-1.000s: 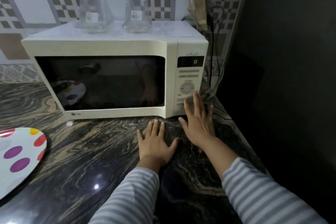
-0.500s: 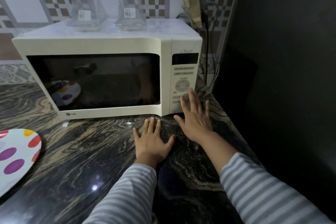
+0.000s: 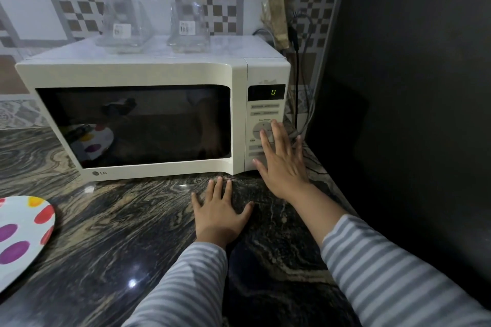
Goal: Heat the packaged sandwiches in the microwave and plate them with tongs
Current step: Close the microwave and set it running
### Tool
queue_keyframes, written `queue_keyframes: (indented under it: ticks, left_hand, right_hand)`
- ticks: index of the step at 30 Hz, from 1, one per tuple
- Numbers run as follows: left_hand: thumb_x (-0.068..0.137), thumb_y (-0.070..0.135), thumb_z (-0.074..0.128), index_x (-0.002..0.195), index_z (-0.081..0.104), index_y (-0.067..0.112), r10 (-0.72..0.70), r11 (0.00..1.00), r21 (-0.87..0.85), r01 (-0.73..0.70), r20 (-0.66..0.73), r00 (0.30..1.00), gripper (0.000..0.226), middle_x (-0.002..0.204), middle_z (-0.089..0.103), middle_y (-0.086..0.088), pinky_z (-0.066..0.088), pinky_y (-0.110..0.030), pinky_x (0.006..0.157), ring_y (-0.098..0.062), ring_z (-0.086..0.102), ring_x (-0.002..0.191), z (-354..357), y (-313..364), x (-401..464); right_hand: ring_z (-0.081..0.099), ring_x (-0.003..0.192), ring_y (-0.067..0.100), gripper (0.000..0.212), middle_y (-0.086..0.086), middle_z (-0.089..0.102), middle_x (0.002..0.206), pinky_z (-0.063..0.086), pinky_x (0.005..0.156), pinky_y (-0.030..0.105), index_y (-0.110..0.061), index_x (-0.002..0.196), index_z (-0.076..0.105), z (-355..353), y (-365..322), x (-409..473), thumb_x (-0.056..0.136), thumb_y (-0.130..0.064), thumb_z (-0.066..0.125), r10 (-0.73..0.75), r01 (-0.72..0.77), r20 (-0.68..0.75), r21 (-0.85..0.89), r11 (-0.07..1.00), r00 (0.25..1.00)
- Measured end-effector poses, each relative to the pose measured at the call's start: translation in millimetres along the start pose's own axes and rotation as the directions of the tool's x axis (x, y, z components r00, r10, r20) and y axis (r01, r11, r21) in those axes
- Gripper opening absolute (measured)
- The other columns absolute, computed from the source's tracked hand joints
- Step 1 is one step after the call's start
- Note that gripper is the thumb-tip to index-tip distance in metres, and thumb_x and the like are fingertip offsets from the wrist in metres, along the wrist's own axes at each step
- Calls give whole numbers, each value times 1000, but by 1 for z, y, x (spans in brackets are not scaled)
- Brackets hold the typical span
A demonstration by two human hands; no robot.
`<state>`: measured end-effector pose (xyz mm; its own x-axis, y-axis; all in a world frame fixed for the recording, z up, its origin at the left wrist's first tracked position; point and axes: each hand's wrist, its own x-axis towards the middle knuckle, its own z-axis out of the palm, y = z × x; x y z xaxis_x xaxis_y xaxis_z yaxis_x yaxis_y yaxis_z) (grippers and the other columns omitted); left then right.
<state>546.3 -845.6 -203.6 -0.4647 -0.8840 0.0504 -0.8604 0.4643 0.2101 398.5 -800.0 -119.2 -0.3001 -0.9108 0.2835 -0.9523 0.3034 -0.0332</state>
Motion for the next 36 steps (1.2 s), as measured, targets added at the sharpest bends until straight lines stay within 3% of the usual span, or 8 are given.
queue_keyframes:
  ticks: [10, 16, 24, 30, 36]
  left_hand:
    - [82, 76, 20, 152, 7, 27, 5, 1000, -14, -5, 4, 1000, 87, 161, -4, 5, -7, -55, 115, -13, -11, 147, 0, -1, 0]
    - [82, 76, 21, 152, 8, 27, 6, 1000, -20, -6, 3, 1000, 86, 161, -3, 5, -6, -55, 115, -13, -11, 147, -1, 0, 0]
    - [84, 73, 21, 152, 8, 27, 11, 1000, -17, -11, 0, 1000, 84, 161, -2, 5, -6, -55, 115, -12, -10, 147, -1, -1, -1]
    - [85, 72, 21, 152, 9, 27, 9, 1000, -7, -9, 0, 1000, 82, 161, -1, 5, -5, -55, 115, -13, -9, 147, -1, 0, -1]
    - [84, 72, 22, 152, 10, 27, 1, 1000, -8, -1, 2, 1000, 83, 161, -1, 5, -6, -55, 116, -13, -9, 147, -1, 1, 0]
  right_hand:
    - [-28, 144, 21, 69, 6, -28, 156, -5, 116, 57, -21, 153, -3, -1, -3, 4, 99, -50, 29, 26, -26, 10, -20, 999, 1000]
    - [-24, 145, 18, 68, 1, -23, 159, -14, 116, 51, -22, 152, -8, 1, -3, -8, 100, -49, 25, 3, -3, 4, 46, 999, 1000]
    - [-10, 148, 13, 59, -3, -4, 162, -5, 119, 48, -21, 153, 3, 32, -1, -37, 102, -41, 25, -36, 19, 112, 147, 989, 993]
    - [-5, 148, 13, 55, -4, 3, 162, -2, 120, 46, -21, 153, 13, 59, 0, -51, 103, -40, 24, 14, -56, 240, 171, 984, 971]
    - [9, 148, 11, 53, -6, 19, 160, 5, 120, 43, -25, 149, 29, 70, -2, -54, 100, -44, 30, 81, -116, 173, 202, 972, 981]
